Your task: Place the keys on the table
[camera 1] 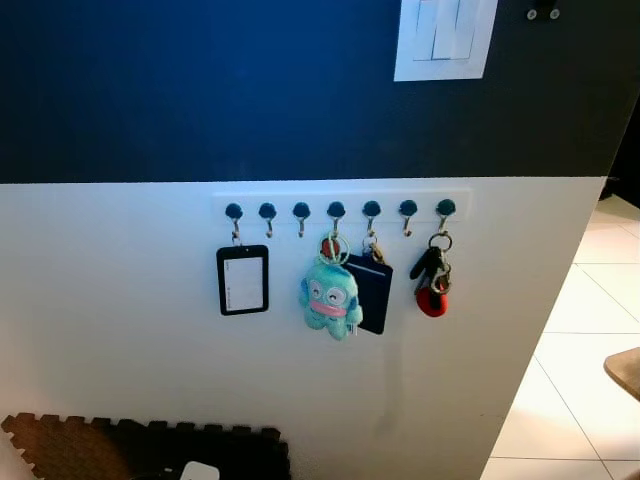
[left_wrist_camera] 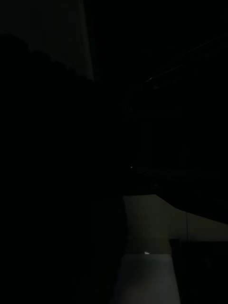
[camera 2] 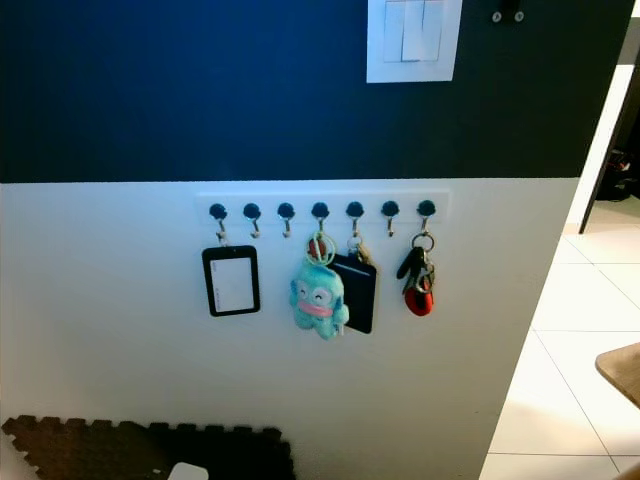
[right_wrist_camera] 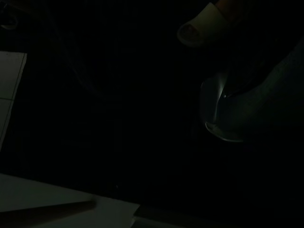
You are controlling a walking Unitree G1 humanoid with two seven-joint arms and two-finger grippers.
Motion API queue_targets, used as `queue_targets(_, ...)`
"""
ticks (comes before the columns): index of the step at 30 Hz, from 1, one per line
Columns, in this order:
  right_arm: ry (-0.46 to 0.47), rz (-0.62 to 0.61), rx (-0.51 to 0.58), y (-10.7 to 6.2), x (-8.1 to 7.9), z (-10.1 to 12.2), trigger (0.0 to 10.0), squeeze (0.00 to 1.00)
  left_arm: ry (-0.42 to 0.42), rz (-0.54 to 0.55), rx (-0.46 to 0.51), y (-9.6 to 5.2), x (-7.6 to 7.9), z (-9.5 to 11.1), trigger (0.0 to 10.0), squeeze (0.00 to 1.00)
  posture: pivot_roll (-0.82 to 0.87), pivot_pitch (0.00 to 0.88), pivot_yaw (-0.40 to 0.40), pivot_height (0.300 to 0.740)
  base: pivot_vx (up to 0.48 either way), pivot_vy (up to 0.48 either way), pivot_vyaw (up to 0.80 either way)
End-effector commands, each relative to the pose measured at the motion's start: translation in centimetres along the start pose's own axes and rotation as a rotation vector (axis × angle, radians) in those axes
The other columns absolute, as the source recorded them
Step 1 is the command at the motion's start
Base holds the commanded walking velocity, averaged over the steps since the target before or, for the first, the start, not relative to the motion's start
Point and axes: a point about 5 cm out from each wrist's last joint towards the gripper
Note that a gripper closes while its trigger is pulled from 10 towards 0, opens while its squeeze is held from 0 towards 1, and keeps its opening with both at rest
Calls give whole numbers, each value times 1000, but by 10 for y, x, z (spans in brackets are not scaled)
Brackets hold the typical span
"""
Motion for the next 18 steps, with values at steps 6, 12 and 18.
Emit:
queue_targets(6, -4, 11, -11, 0, -7, -3, 10000, 0, 18, 4, -20, -2, -3, -6, 10000, 0, -5, 6, 48, 740, 0, 0, 0)
queue_targets(12, 17, 55, -12, -1, -10, -4, 10000, 0, 16, 4, -14, -1, -3, -4, 10000, 0, -2, 15, 45, 740, 0, 0, 0)
queue_targets(18, -9, 51, -24, -1, -17, -5, 10000, 0, 18, -4, -12, -2, -2, -5, 10000, 0, -3, 14, 47, 740, 0, 0, 0)
Point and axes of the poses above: a point about 5 cm out from each wrist's last joint towards the gripper, its own y axis pointing out of the wrist towards the gripper, its own z axis along the axis of the wrist's last joint, x = y × z, and after that the axes turned 14 degrees about y, right-handed
